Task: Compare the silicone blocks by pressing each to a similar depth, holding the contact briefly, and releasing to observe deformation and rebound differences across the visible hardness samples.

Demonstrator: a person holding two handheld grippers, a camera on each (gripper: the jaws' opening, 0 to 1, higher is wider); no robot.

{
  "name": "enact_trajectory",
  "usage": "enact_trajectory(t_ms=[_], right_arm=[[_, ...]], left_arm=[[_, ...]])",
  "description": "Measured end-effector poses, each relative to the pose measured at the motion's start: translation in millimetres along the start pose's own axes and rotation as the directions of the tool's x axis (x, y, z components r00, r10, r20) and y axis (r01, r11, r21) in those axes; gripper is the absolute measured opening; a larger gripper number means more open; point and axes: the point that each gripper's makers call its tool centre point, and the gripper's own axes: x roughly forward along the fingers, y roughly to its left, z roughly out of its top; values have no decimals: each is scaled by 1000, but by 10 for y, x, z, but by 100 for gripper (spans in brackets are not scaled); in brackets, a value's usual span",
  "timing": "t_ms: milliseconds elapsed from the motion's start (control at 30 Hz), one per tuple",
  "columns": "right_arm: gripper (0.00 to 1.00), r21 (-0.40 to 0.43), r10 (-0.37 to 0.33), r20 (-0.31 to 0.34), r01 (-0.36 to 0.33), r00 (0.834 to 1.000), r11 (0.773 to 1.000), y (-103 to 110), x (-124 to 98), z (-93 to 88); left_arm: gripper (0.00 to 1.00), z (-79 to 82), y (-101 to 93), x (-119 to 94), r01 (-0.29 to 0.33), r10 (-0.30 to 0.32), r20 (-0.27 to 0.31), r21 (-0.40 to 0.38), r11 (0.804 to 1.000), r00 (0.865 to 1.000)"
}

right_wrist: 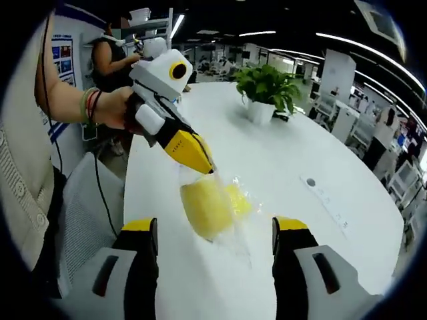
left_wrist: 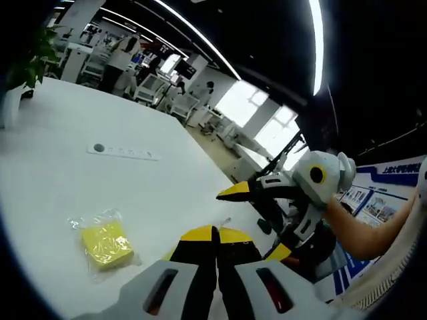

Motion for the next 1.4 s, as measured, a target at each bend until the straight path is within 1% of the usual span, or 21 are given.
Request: enact_trajectory(t_ms=[33,167,200,300,400,500,567,667,733,800,867,900,967,1000,1033,1067,1133,1200,1233,1333,1400], right_arm=[[65,15,-4,1,4,1000,1000,12,-39,-46],[64,82,-43,9,42,999,996,33,-196,-244],[64,103,-58,17,56,998,993,42,-247,-302],[64,150,-92,27,87,995,985,61,-365,-432],[64,204,-152,49,139,987,969,58,-491,-542],[63,272,-216,88,185,972,944,42,-606,-604],[63,295,-240,92,204,966,933,49,-660,-664],[62,328,-250,75,213,965,921,107,-729,-795],[63,372,-245,70,203,967,906,163,-756,-869],[62,374,-259,57,220,964,901,187,-787,-957],[63,405,-261,49,220,964,888,222,-816,-1023],[63,407,-264,50,222,963,886,228,-829,-1043],[63,419,-257,29,222,966,881,250,-848,-1127],[63,418,-267,23,233,963,878,238,-868,-1162],[64,417,-277,22,243,961,876,219,-885,-1180],[64,429,-280,18,246,960,869,214,-908,-1201],[65,438,-291,26,251,956,863,202,-943,-1210],[65,447,-297,29,253,954,858,203,-964,-1220],[64,446,-302,22,261,953,856,201,-970,-1239],[64,452,-302,12,264,953,852,211,-975,-1277],[64,456,-304,10,266,953,850,213,-971,-1297]], left_arm=[[0,-24,-8,28,6,-6,-13,-5,1000,1000],[0,-53,-5,124,4,-4,-22,-2,1000,1000],[0,-71,-15,163,13,-14,-33,-11,1000,999],[0,-93,-28,259,19,-20,-42,-19,1000,999],[0,-116,-51,368,27,-28,-55,-14,1000,998],[0,-142,-68,482,37,-38,-66,-20,999,997],[0,-162,-86,557,45,-47,-77,-26,999,996],[0,-179,-110,667,56,-58,-85,-28,998,995],[0,-196,-116,740,63,-66,-92,-36,997,994],[0,-193,-73,819,65,-69,-95,-46,997,993],[0,-193,-53,881,64,-69,-90,-50,997,994],[0,-195,-47,911,68,-73,-88,-60,996,993],[0,-197,-4,981,63,-70,-80,-81,995,994],[0,-205,3,1009,69,-76,-81,-94,993,994],[0,-209,25,1045,63,-71,-73,-104,993,995],[0,-215,39,1071,64,-73,-74,-109,992,995],[0,-236,76,1127,64,-74,-75,-131,989,994],[0,-252,124,1179,55,-66,-76,-135,989,995],[0,-268,133,1197,57,-70,-83,-146,988,994],[0,-264,181,1255,58,-71,-74,-169,984,995],[0,-265,240,1302,45,-57,-65,-173,984,996]])
